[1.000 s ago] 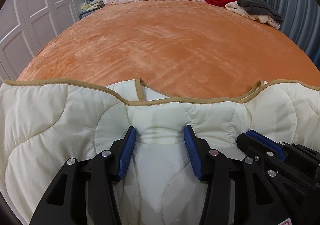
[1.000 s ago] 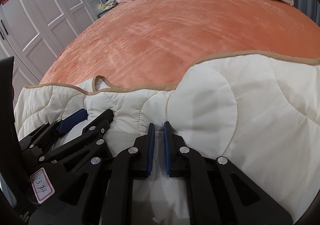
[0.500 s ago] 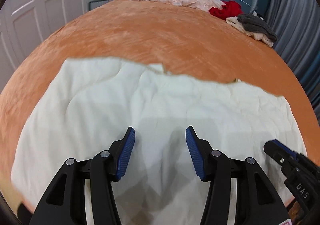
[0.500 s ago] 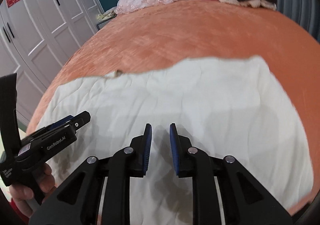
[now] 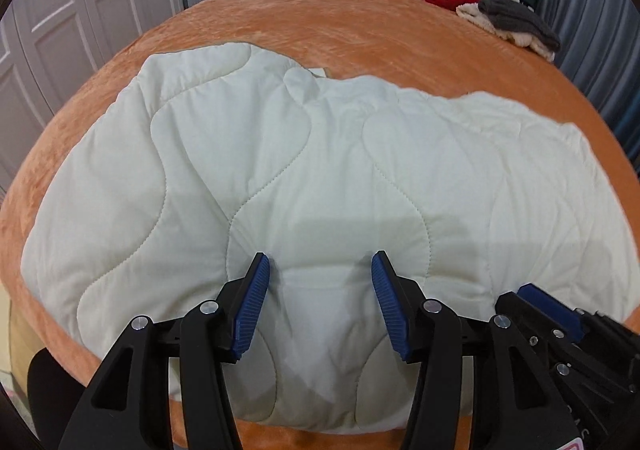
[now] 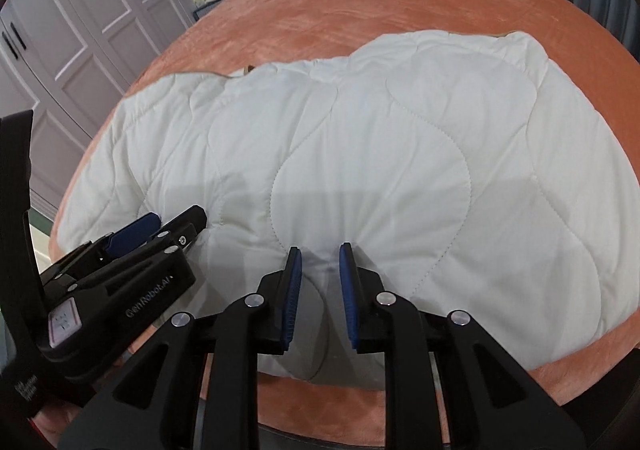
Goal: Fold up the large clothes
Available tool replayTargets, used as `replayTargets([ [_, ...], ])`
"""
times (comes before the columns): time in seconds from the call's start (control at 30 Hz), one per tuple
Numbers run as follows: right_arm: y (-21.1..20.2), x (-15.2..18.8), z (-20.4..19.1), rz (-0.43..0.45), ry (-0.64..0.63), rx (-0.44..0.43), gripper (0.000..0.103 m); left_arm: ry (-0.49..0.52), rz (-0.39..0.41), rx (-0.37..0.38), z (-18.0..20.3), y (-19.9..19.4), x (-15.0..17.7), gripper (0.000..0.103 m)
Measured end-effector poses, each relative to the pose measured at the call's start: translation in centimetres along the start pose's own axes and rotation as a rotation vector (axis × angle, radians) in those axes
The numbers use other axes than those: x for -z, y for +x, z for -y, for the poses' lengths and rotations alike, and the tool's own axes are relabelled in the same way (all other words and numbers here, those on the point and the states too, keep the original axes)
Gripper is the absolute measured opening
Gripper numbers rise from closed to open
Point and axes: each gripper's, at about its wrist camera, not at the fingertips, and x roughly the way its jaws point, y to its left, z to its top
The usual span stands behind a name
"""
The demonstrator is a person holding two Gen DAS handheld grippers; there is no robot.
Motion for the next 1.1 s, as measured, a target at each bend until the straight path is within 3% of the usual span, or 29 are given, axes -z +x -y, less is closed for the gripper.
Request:
replayTargets([
  [0.5,1.1,0.6,-0.7,0.030,-0.049,0.063,0.018,0.033,0.031,-0.077,1.1,1.1,0.6,0.052],
  [0.7,0.9,0.5,-0.3,0.026,-0.037,0.036,0.018,0.021,0.024,-0.059,0.8,0.7,0.3,0.052],
  [0.87,-1.0,-0.5,0.2,-0.005,0.017,-0.015,0.020,-0.082,0.031,0.046,-2.8,-3.4,0.4,0.056],
  [0.93,-1.7,-0.6,-0.5,0.003,0.016,-0.031,0.021,-0.152,0.043,0.049,-5.2,-5.0,0.8,0.066],
  [1.1,-1.7,-0.6,-4.2,-0.015,-0.049,-0.069,0.021,-0.381,0.010,0.023,-13.1,-6.5,2.2,0.068],
])
